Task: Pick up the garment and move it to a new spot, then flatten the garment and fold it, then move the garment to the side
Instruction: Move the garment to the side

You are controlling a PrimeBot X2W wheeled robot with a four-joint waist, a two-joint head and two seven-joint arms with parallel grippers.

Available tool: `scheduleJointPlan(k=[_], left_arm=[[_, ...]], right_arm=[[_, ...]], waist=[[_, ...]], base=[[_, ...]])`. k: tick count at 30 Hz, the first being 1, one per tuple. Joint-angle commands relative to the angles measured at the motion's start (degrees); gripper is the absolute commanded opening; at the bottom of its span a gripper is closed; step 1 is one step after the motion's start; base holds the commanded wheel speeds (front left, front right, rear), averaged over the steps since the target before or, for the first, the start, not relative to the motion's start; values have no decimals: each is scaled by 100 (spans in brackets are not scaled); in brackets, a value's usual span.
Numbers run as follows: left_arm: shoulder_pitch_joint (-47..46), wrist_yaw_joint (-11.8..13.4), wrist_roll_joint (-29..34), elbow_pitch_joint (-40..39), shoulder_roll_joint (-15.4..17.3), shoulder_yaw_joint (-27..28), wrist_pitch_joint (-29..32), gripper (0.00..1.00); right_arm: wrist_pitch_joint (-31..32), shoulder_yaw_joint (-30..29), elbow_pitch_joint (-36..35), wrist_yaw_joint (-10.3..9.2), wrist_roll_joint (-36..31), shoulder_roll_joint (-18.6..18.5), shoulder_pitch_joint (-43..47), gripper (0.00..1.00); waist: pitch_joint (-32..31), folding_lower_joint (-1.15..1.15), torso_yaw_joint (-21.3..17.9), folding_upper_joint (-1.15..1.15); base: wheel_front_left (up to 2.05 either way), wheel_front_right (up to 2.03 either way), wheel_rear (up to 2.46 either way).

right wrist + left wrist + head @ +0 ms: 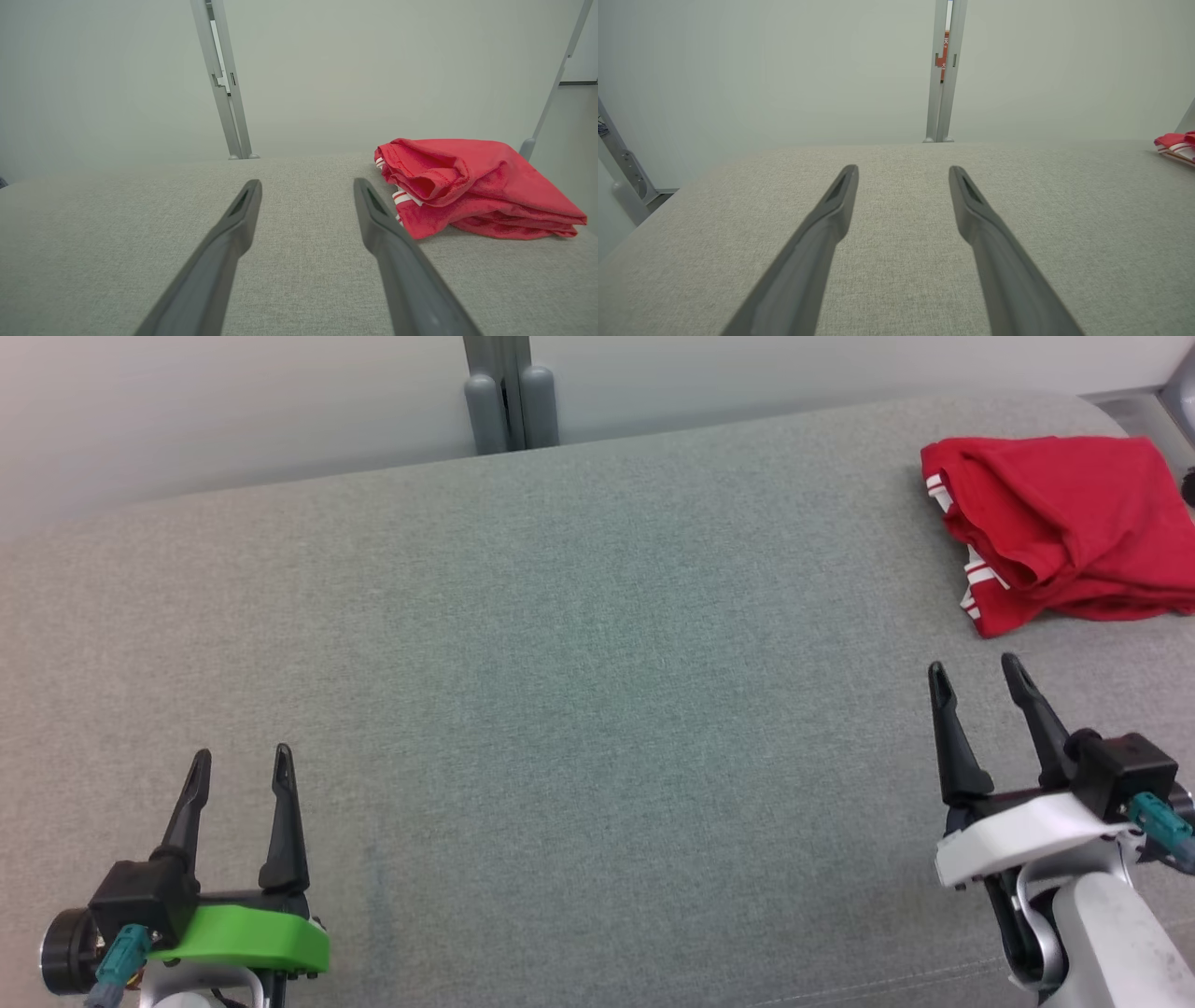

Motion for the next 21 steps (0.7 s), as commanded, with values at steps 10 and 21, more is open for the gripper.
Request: scheduleJointPlan(k=[10,21], left_arm=[[337,-37,-27,175,1,49,3,100],[358,-44,-77,249,5,108,3,100]], right_arm=[[-15,-296,-370,-6,-168,316,943,100],[-15,-307,-450,-6,-225,440,1150,100]], waist=[[-622,0,502,0],[-692,0,553,0]], base=[[0,0,0],[0,0,0]])
